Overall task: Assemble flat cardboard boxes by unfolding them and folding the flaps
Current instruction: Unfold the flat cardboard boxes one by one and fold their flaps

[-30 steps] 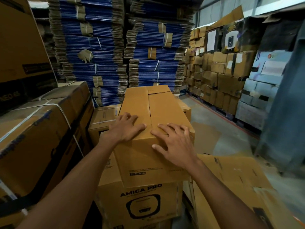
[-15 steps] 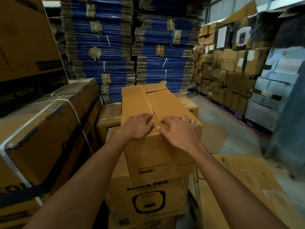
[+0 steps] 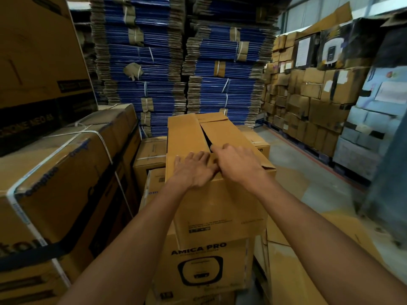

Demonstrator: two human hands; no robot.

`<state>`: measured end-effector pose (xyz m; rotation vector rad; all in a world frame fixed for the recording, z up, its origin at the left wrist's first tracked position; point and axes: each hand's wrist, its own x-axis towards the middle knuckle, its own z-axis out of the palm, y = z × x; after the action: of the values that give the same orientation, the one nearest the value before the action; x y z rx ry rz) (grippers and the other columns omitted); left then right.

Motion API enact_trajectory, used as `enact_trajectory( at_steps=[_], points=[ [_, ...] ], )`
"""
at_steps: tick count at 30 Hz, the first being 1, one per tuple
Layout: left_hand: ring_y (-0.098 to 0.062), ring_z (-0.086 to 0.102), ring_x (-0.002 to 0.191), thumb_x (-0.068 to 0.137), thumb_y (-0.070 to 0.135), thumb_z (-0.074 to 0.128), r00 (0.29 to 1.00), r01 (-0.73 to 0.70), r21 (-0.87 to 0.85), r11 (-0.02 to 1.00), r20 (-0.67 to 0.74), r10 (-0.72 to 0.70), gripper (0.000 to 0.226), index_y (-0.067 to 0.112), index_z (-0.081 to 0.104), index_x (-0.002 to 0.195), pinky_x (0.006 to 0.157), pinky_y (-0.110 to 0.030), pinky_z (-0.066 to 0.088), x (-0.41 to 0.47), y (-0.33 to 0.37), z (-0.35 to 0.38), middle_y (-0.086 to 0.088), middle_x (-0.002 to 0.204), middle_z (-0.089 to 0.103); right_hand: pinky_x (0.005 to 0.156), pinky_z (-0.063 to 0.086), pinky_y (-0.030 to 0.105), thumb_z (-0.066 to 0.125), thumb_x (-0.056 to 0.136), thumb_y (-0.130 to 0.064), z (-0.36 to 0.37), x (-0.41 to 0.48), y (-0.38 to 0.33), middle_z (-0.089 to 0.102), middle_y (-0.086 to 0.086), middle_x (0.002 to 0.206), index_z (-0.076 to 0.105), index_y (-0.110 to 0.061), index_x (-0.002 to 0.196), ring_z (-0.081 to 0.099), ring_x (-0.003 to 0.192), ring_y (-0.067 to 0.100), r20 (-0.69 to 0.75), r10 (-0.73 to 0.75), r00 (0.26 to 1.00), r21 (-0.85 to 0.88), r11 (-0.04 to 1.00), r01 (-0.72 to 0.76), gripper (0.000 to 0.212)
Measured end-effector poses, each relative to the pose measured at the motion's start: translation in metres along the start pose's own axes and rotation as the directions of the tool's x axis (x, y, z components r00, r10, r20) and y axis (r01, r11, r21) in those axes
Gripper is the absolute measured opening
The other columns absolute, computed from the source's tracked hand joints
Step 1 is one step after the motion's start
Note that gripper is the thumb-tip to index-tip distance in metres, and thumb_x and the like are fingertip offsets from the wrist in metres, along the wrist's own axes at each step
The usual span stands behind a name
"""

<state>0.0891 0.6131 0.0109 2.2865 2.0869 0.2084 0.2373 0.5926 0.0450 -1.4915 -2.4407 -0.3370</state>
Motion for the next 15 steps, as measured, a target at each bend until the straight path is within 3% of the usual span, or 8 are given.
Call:
enact_trajectory(
  at_steps=[3,8,12,15],
  points=[
    [-0.024,0.006,0.157,0.094,0.08,0.012,0.999,-0.038,-0.011,0.999,0.023,0.038,0.082,0.035,0.009,0.163,0.121,-0.065,-0.001,-0.004,0.003,0.0,0.008,0.171,0.007,0.072,0.044,0.04,0.051,0.104,-0.027,-0.007,0.001,0.018,0.062,0.01,0.117,0.049,-0.021,0.137,0.064,0.101,0.031,-0.056,-0.119,0.991,-0.128,0.986,0.111,0.034],
    [-0.021,0.005,0.157,0.09,0.084,0.022,0.987,-0.116,-0.035,0.993,0.107,0.119,0.087,0.038,0.009,0.162,0.12,-0.064,-0.005,0.011,0.005,-0.01,0.008,0.171,0.006,0.071,0.038,0.03,0.059,0.101,-0.022,-0.015,0.003,0.036,0.068,0.008,0.114,0.053,-0.023,0.139,0.065,0.101,0.027,0.043,-0.213,0.976,-0.055,0.975,0.215,0.039],
    [-0.021,0.026,0.15,0.084,0.075,0.044,0.976,-0.117,-0.195,0.974,0.158,0.149,0.08,0.036,0.035,0.153,0.121,-0.061,0.004,0.029,0.025,-0.018,0.005,0.163,0.032,0.071,0.054,0.039,0.058,0.1,-0.013,-0.016,0.007,0.046,0.071,0.011,0.104,0.056,-0.021,0.136,0.066,0.09,0.028,-0.052,-0.173,0.984,0.005,0.985,0.173,0.037],
    [-0.026,0.055,0.12,0.073,0.053,0.057,0.975,-0.025,-0.355,0.935,0.197,0.101,0.044,0.031,0.065,0.111,0.117,-0.055,0.03,0.044,0.041,-0.024,-0.001,0.123,0.065,0.073,0.053,0.041,0.054,0.103,-0.016,-0.01,0.004,0.044,0.072,0.012,0.102,0.052,-0.024,0.14,0.067,0.092,0.031,-0.133,-0.122,0.984,0.023,0.992,0.126,0.038]
  ],
)
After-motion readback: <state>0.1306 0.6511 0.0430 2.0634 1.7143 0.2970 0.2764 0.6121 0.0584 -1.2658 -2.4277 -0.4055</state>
